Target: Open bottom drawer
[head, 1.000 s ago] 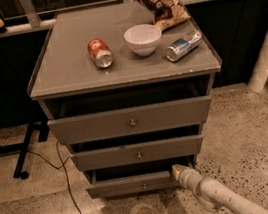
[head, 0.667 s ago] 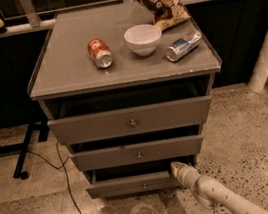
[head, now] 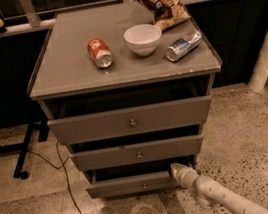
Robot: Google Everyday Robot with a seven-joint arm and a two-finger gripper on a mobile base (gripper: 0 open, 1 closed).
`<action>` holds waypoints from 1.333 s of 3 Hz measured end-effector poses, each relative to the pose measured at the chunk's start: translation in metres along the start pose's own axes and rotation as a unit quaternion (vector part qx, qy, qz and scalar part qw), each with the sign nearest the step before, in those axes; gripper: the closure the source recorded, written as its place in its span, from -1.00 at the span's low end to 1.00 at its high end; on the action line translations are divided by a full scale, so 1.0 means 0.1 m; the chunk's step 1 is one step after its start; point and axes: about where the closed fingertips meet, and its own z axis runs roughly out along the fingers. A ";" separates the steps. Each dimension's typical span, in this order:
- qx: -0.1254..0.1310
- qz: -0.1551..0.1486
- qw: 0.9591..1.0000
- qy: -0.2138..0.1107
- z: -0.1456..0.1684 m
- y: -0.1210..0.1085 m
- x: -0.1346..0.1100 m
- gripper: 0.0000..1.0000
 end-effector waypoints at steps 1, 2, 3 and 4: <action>0.011 -0.009 1.000 0.016 0.03 -0.07 0.11 1.00; 0.014 -0.009 1.000 0.026 0.00 -0.11 0.15 1.00; 0.014 -0.009 1.000 0.026 -0.01 -0.11 0.13 1.00; 0.004 0.000 0.999 0.044 -0.25 -0.10 0.19 1.00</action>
Offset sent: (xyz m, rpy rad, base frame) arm -0.0201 -0.0252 -0.0267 -0.0641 0.1011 -0.0085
